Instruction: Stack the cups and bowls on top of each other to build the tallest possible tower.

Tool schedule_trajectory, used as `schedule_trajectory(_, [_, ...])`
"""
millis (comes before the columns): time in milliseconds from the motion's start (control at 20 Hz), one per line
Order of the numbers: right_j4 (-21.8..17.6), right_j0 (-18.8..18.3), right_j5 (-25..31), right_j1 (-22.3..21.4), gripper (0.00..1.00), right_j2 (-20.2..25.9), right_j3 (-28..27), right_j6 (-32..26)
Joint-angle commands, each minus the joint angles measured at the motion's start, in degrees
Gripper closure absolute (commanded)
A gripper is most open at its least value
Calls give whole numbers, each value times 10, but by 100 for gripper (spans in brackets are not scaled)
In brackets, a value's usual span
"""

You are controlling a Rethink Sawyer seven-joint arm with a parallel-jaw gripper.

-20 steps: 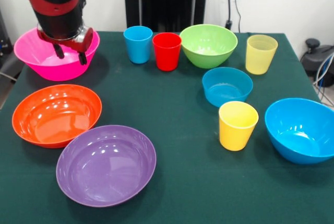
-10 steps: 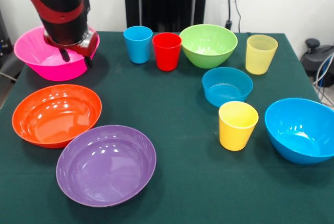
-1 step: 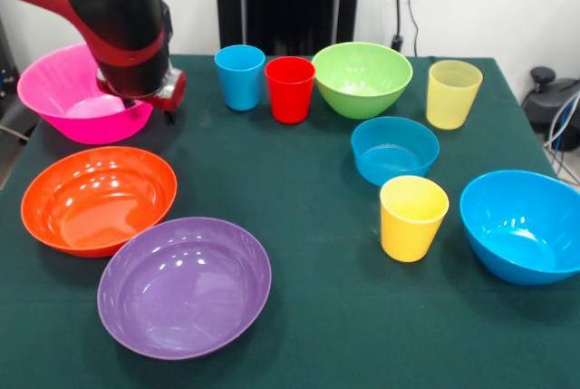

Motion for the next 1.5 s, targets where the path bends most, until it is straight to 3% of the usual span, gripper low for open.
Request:
schedule_trajectory(50, [-31, 34, 49, 39, 0, 13, -43, 21])
schedule_trajectory(650, [-5, 42, 35, 26, 0, 17, -25, 15])
schedule_trajectory(700, [-5, 42, 40, 26, 100, 18, -31, 12])
schedule_trajectory(1500, [-7, 37, 43, 21, 100, 22, -43, -8])
